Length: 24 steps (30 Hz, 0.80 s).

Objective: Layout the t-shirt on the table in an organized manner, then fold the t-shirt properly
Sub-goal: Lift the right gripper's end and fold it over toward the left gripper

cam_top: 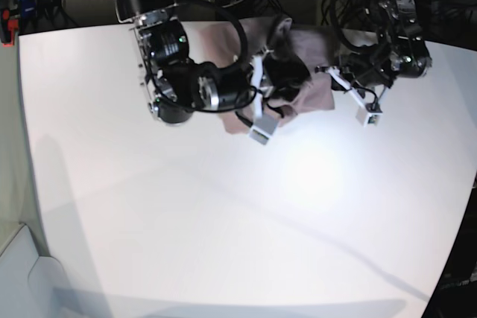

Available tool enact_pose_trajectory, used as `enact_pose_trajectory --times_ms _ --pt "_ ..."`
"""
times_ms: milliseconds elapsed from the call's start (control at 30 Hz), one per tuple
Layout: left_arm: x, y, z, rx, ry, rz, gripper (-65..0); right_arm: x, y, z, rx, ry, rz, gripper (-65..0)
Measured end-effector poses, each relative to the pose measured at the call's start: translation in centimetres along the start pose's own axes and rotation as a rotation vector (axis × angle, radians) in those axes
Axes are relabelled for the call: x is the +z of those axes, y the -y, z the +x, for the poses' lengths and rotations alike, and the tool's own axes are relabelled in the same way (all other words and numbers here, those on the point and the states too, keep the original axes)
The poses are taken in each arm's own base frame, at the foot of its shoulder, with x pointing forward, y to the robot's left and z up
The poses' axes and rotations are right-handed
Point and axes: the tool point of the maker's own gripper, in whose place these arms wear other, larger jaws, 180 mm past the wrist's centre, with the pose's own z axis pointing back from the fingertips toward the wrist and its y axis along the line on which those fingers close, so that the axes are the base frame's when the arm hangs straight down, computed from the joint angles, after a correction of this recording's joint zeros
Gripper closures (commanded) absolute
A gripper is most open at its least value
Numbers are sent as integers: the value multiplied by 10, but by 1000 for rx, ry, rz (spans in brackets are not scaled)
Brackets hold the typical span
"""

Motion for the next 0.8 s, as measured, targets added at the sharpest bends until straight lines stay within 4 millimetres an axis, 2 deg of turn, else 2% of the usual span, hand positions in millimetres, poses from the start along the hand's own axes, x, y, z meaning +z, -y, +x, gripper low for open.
enact_pose_trajectory --times_ms 167,367,600,733,800 --pt "0 0 0 0 0 0 -1 -4 -6 12 43 9 16 0" --pt "0 0 0 1 1 -1 -1 -17 -18 17 84 7 50 0" --pt "3 -2 0 -12 -6 18 -1 -21 -24 30 123 28 67 -2" --pt "10 -2 5 -26 11 32 -1 -19 -23 34 133 30 65 -118" --pt "10 -2 8 34 24 45 -1 -19 -23 37 135 39 63 -178"
